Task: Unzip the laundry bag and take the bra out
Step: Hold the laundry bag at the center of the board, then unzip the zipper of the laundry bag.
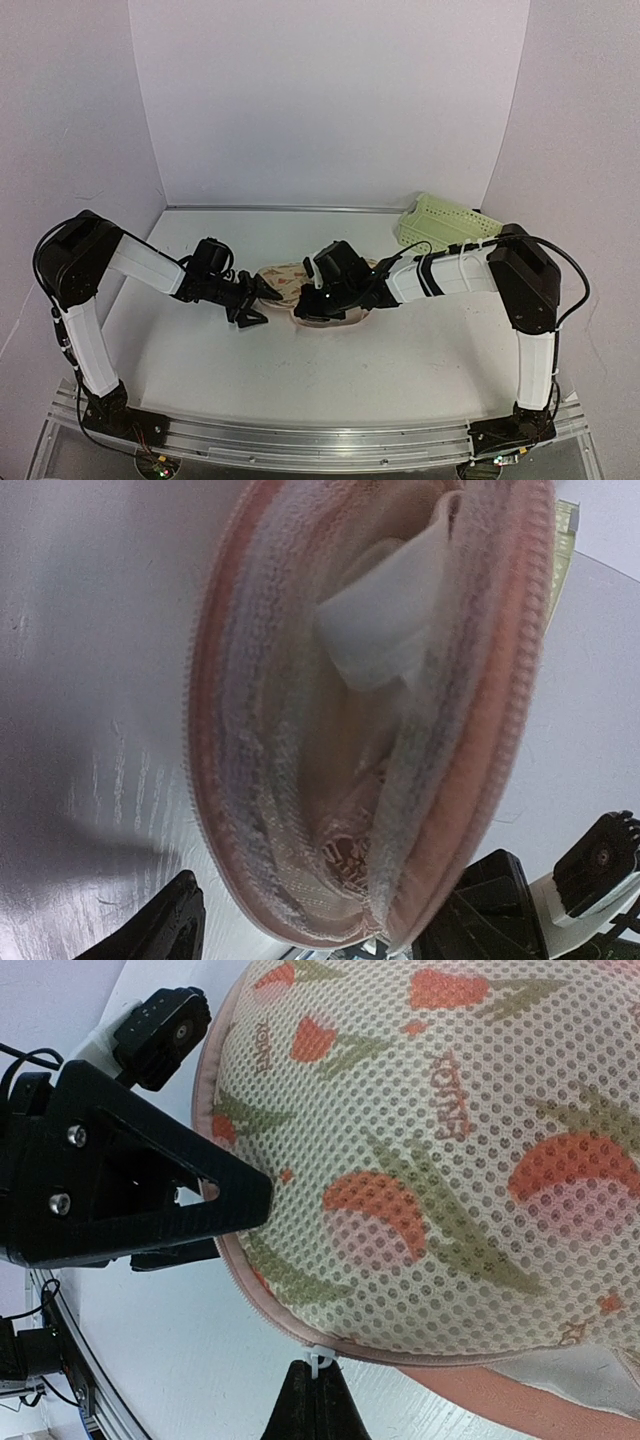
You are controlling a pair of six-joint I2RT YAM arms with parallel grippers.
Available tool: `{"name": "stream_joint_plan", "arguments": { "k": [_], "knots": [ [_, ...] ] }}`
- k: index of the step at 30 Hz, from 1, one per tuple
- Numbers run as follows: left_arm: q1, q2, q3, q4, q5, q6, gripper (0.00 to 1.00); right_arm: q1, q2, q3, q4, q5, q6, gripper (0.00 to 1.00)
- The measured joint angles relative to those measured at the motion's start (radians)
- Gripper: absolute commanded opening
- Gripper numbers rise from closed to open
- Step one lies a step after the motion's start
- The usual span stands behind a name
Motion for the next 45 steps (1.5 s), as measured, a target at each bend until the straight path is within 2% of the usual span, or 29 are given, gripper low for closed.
{"name": "stream_joint_plan", "arguments": {
  "k": [1, 6, 9, 16, 24, 45],
  "knots": [
    [0.0, 0.002, 0.0, 0.0, 0.0, -0.005, 0.64, 0.0, 0.0, 0.0, 0.0, -0.001, 0.0, 0.0],
    [0.0, 0.006, 0.002, 0.014, 0.0, -0.014, 0.32, 0.0, 0.0, 0.0, 0.0, -0.004, -0.001, 0.0],
    [0.0, 0.006, 0.005, 0.024, 0.0, -0.016, 0.18, 0.0, 0.0, 0.0, 0.0, -0.005, -0.003, 0.0],
    [-0.002, 0.006, 0.01, 0.032, 0.002, -0.018, 0.0, 0.001, 0.0, -0.012, 0.007, -0.007, -0.004, 0.0],
    [-0.006, 0.006, 0.01, 0.032, 0.001, -0.015, 0.0, 0.003, -0.013, -0.069, 0.038, 0.001, -0.004, 0.0],
    [-0.013, -0.055, -0.039, 0.032, 0.007, 0.019, 0.0, -0.035, -0.183, -0.3, 0.045, 0.142, -0.023, 0.0]
  ]
}}
